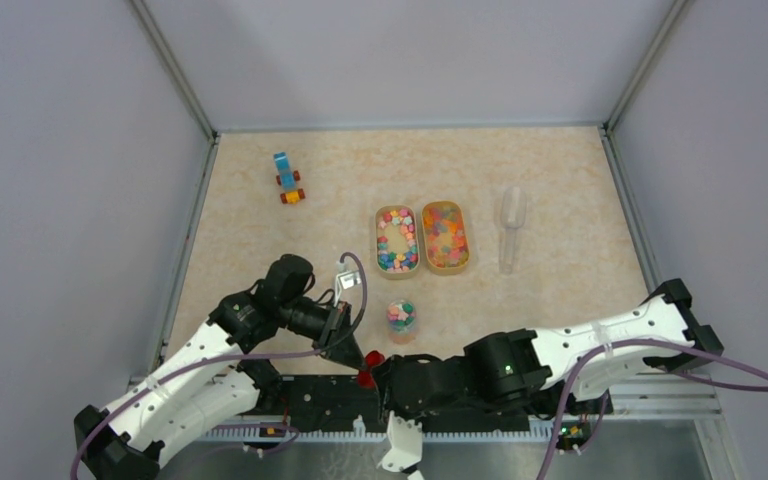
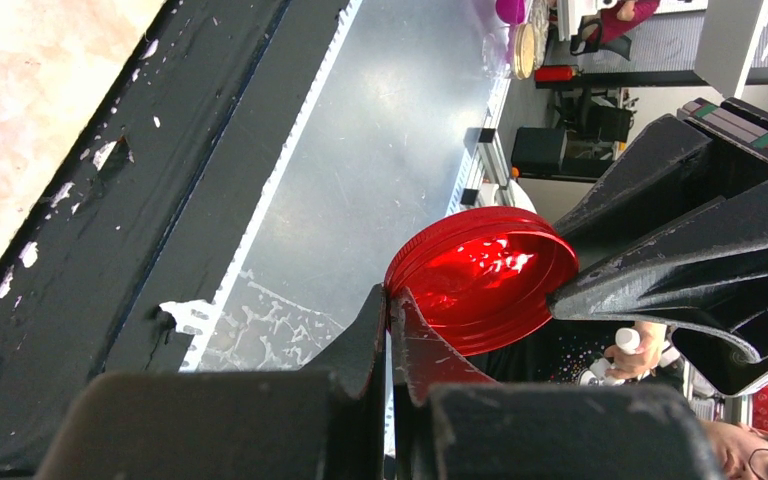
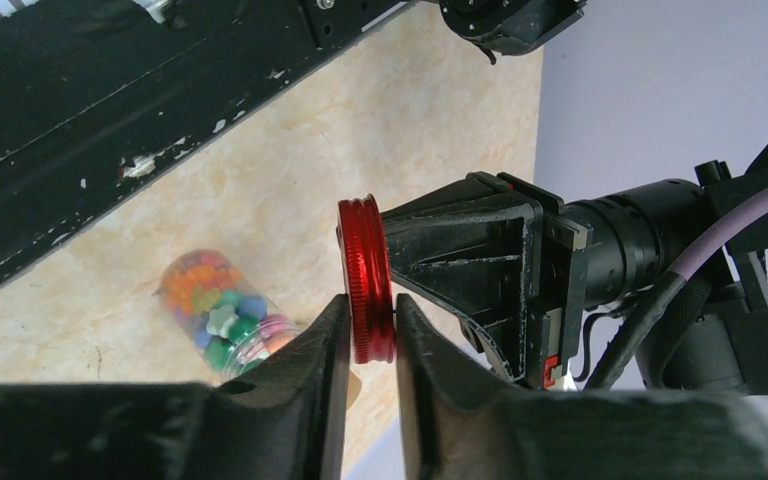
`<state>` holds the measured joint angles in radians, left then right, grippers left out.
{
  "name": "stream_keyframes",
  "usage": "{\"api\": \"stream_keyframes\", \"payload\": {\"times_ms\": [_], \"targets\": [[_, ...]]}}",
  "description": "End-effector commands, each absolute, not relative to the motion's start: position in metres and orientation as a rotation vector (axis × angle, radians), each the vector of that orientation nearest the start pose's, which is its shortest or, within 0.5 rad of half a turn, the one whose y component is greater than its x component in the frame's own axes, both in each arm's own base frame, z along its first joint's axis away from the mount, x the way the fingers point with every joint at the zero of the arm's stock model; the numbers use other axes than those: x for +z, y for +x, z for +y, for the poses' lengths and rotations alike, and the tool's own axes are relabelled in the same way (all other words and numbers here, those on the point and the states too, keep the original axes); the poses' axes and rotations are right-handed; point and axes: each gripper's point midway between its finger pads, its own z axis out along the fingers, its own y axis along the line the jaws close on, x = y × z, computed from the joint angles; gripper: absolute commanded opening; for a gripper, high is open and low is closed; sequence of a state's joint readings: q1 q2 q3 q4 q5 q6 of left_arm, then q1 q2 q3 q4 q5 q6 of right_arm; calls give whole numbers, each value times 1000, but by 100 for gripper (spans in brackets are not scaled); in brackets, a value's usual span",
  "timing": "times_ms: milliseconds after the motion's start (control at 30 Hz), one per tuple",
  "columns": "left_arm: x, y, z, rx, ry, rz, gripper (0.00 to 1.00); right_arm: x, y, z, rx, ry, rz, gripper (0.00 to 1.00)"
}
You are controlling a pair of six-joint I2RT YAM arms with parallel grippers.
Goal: Pack the candies
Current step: Adjust the box lid.
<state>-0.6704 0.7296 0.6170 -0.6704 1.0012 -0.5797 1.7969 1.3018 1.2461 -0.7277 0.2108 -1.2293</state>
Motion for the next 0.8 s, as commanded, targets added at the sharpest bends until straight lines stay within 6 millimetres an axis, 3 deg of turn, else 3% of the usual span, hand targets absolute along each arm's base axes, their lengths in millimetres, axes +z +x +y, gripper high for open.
{"api": "stream_keyframes", "payload": {"times_ms": [0, 67, 167, 367, 467, 633, 767], "targets": [[202, 24, -222, -1723, 731, 2438, 0, 256, -9, 371, 72, -2287, 252, 11], [201, 23, -221, -1721, 732, 2439, 0, 257, -9, 371, 71, -2285, 254, 2], [201, 24, -221, -1708, 725, 2440, 3, 258, -7, 371, 66, -2279, 262, 0], [215, 34, -224, -1669, 695, 2354, 51, 258, -4, 363, 82, -2261, 316, 0], [223, 45, -225, -1611, 657, 2308, 65, 258, -3, 356, 102, -2236, 359, 0], [239, 71, -225, -1469, 555, 2234, 73, 265, 4, 346, 152, -2129, 487, 0], [258, 99, -217, -1310, 441, 2125, 78, 267, 18, 340, 222, -2008, 695, 0]]}}
